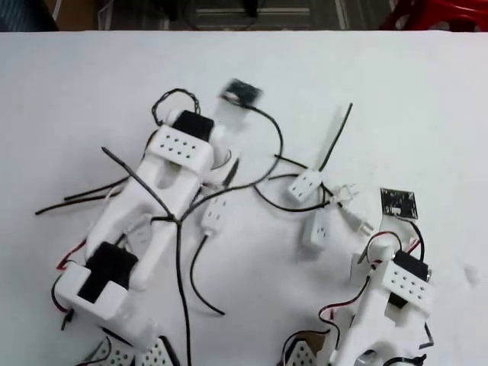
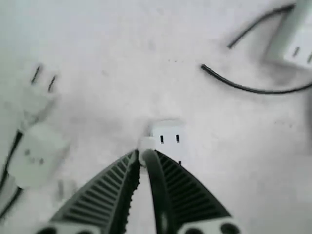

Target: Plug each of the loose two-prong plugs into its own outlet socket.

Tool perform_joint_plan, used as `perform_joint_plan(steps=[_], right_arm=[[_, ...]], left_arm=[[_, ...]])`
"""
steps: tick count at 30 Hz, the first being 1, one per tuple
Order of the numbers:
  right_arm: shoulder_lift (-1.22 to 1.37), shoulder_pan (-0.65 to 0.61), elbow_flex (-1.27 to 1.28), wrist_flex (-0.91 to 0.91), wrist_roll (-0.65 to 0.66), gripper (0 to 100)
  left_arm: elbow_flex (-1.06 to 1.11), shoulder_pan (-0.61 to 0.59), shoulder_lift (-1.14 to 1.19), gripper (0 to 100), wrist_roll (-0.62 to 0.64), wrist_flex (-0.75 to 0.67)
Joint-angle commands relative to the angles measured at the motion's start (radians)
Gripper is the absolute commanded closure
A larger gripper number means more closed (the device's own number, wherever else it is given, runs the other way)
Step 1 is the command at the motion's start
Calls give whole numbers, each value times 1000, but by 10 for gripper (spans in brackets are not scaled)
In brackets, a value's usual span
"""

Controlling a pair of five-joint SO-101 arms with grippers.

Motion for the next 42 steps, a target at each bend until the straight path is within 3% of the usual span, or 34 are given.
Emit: perform_joint_plan(steps=[1,4,7,15,20,25,31,38,42], right_arm=[[-16,8,-6,-13,9,974],[-15,8,-6,-16,9,974],[-12,8,-6,-18,9,974],[-12,8,-6,-18,11,974],[-10,8,-6,-18,11,974],[-10,8,-6,-18,11,974],[-10,-30,-5,-18,11,974],[-16,-30,-5,-18,11,974],[-16,-30,-5,-18,11,974]], left_arm=[[-44,16,-7,976,-381,-15],[-37,44,-7,976,-565,-9],[-25,87,-21,976,-666,12],[172,213,-257,977,-713,-94],[361,191,-390,977,-706,-195],[425,124,-466,977,-580,-279],[589,173,-604,977,-359,-476],[861,174,-1009,977,-26,-709],[1053,174,-1247,977,34,-816]])
